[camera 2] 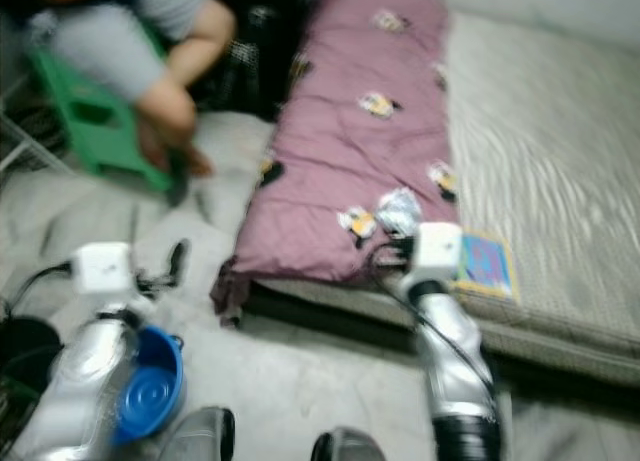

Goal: Clean up the room

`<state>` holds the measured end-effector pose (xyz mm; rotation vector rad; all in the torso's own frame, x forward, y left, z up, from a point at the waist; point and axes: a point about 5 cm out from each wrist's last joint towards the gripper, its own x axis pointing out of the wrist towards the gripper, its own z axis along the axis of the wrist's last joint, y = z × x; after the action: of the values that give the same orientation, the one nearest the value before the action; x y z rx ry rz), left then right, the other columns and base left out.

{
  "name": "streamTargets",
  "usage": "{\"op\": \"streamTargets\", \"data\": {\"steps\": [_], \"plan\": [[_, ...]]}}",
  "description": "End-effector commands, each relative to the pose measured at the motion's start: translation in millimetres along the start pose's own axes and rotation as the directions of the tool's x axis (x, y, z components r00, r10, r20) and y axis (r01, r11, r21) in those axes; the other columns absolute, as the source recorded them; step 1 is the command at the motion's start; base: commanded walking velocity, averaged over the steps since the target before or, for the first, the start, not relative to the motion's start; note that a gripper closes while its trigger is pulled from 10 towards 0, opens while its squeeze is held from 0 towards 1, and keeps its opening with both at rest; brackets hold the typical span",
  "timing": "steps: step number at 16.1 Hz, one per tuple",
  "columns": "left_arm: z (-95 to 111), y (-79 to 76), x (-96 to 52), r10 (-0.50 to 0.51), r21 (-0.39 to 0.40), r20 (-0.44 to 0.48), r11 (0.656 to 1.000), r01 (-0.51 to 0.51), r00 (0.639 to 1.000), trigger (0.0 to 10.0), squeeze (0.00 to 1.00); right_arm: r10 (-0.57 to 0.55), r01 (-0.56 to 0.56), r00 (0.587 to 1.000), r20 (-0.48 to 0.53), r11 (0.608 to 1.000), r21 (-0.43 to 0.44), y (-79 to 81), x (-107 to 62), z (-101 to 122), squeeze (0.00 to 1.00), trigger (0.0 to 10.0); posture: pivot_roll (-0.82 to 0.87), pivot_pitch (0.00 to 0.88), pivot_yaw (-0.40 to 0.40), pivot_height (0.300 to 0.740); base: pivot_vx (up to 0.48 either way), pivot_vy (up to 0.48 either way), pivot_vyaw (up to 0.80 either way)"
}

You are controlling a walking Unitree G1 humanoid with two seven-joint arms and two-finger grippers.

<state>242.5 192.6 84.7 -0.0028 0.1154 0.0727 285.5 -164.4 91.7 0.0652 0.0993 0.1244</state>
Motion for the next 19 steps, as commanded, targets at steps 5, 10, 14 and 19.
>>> {"op": "streamTargets", "data": {"steps": [5, 10, 14, 19], "plan": [[8.1, -11.1, 3.1, -0.056, -0.025, 0.03, 0.998, 0.057, 0.998, 10.0, 0.0, -0.006, 0.006, 1.0, -0.002, 1.0, -0.019, -4.7, -0.2, 0.0, 0.0, 10.0, 0.02, 0.119, -0.063, 0.74, 0.0, 0.0, 0.71], [8.2, -10.1, 3.2, -0.037, -0.024, 0.036, 0.999, 0.038, 0.999, 10.0, 0.0, 0.0, 0.0, 1.0, -0.006, 1.0, -0.022, -3.3, 1.9, -0.4, 0.0, 10.0, 0.03, 0.13, -0.065, 0.74, 0.0, 0.0, 0.5], [9.1, -11.6, 5.1, -0.055, -0.024, 0.036, 0.998, 0.056, 0.998, 10.0, 0.0, 0.004, -0.005, 1.0, -0.005, 1.0, -0.023, -2.6, 2.9, -0.3, 0.0, 10.0, 0.02, 0.131, -0.063, 0.74, 0.0, 0.0, 0.14], [10.0, -14.5, 6.6, -0.072, -0.027, 0.037, 0.997, 0.073, 0.997, 10.0, 0.0, 0.009, -0.009, 1.0, -0.004, 1.0, -0.021, -1.8, 3.2, -0.3, 0.0, 10.0, 0.02, 0.132, -0.061, 0.74, 0.0, 0.0, 0.11]]}}
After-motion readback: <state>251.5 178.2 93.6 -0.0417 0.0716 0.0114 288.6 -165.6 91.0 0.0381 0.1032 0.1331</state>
